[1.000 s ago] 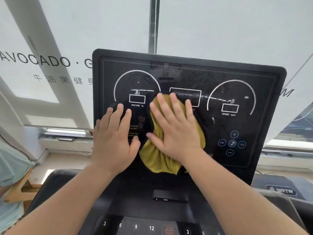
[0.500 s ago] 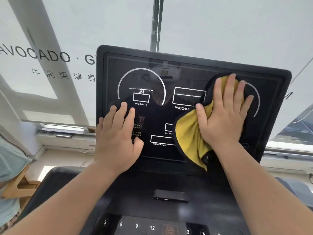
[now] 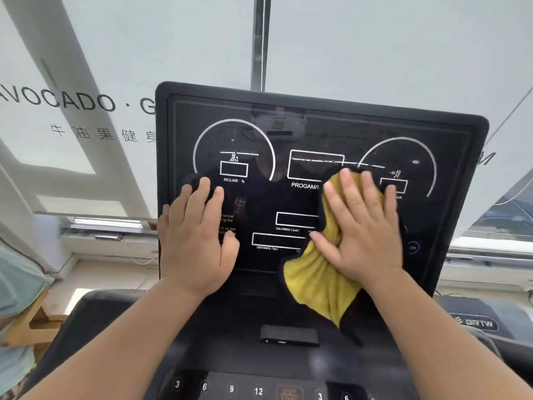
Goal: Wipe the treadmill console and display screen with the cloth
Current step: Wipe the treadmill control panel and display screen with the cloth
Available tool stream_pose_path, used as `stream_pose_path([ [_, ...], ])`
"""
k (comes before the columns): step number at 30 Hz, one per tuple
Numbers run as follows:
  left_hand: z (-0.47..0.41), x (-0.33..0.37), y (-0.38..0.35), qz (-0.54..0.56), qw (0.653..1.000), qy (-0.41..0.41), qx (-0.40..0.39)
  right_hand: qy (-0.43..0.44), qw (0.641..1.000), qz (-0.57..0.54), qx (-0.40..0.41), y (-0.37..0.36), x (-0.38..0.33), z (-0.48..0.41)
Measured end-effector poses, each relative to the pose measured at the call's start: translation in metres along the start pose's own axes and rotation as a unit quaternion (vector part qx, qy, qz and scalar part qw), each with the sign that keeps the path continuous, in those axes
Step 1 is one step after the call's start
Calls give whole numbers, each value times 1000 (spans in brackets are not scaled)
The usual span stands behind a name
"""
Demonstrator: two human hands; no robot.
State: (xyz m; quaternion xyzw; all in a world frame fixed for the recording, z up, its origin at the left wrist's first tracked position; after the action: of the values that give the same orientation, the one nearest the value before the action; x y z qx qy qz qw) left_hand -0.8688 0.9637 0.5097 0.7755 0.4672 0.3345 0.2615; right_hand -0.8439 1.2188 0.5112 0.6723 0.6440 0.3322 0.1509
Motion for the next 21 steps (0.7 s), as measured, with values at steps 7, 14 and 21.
stream_pose_path([
  [7,2,-2,1,4,1000,0,-5,-276,961,-31,-2,12,49,-46],
  [14,0,-3,5,15,1000,-3,23,7,998,-46,-52,-7,-105,-45],
  [21,3,-1,2,22,999,12,29,77,995,-22,-65,-19,-88,41],
])
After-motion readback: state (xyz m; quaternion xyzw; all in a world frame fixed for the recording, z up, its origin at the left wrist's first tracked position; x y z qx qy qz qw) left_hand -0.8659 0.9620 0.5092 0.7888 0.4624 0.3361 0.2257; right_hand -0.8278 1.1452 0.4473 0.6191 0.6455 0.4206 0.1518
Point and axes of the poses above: each hand's wrist, its own z-axis away from the middle knuckle, its own y-axis out of the back of the hand, x = y × z, the point moved 10 cm from there along -z, towards the middle knuckle, and after that the axes turned 10 degrees about x, right-handed, at the moved point
